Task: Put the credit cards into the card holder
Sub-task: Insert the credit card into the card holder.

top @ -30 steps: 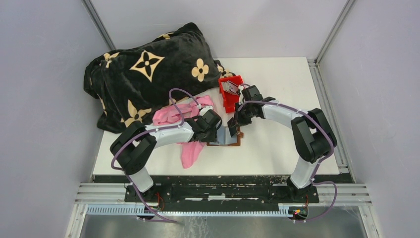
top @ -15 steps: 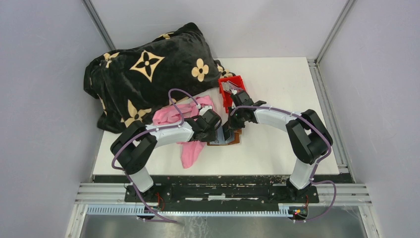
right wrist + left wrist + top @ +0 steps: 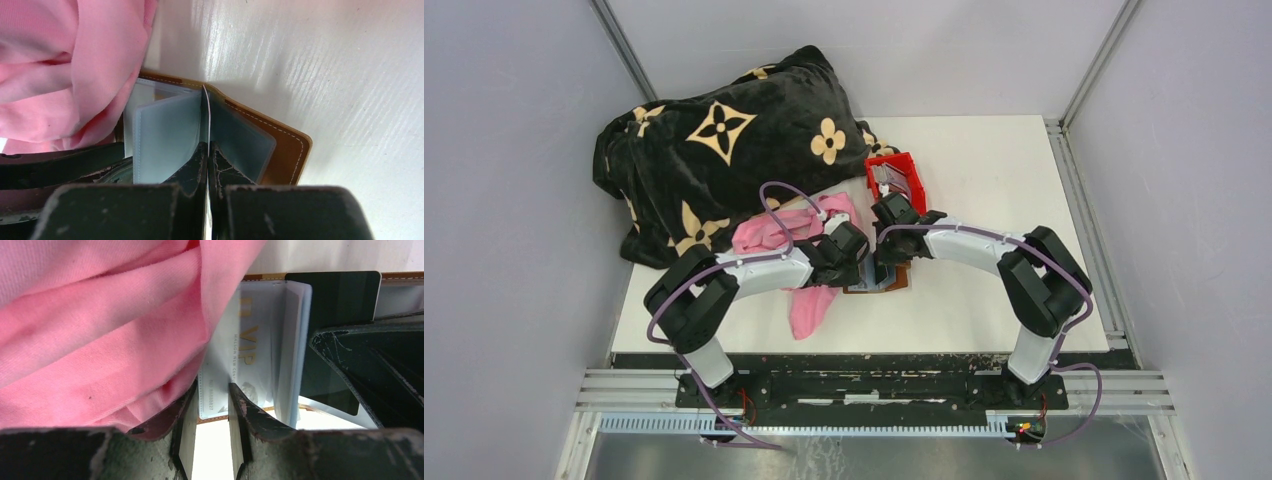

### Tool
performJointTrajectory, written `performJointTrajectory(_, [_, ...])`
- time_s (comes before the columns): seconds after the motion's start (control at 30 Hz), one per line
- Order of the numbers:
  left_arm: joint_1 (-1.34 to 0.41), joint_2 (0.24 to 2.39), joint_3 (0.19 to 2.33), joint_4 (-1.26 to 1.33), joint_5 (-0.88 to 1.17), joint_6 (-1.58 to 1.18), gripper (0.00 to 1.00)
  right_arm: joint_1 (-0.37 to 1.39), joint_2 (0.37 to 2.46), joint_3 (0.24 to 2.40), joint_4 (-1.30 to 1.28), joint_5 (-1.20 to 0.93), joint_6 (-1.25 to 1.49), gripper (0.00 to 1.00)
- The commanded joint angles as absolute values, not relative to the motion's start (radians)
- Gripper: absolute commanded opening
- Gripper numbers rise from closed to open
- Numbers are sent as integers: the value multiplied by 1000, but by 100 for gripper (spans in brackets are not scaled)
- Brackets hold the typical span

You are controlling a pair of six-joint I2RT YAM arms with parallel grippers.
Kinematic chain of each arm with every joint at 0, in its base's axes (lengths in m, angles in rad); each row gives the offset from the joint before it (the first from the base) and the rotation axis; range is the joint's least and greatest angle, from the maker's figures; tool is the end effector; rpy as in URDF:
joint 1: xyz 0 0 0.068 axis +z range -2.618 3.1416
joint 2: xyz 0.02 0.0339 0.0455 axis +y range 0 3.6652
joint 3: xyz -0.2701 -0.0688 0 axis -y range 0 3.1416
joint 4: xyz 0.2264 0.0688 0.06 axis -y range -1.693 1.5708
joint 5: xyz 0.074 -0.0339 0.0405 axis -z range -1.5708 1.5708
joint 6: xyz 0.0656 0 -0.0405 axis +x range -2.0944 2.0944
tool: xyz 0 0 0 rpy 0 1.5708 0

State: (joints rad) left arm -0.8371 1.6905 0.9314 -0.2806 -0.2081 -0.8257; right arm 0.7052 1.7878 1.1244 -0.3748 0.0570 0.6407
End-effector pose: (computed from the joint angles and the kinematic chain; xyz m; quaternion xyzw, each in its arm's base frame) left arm 0.2296 -0.2344 0.1502 -0.0218 0.9599 -0.1253 0.2499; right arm 0.2798 0.2333 0.1650 -0.0236 0.9641 0.1425 0.2228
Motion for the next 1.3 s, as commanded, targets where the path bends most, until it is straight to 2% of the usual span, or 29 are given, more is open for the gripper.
performJointTrajectory(0.0, [-853, 1692, 889, -299, -188, -867, 37, 715, 1816, 1105, -507, 205, 551, 1])
performJointTrajectory(0.5, [-853, 1623, 857, -307, -220, -829, 38, 714, 1771, 1141, -552, 296, 437, 1])
performJointTrajectory(1.27, [-850, 1706, 878, -205, -97, -795, 35, 677, 1648, 1151, -552, 198, 477, 1])
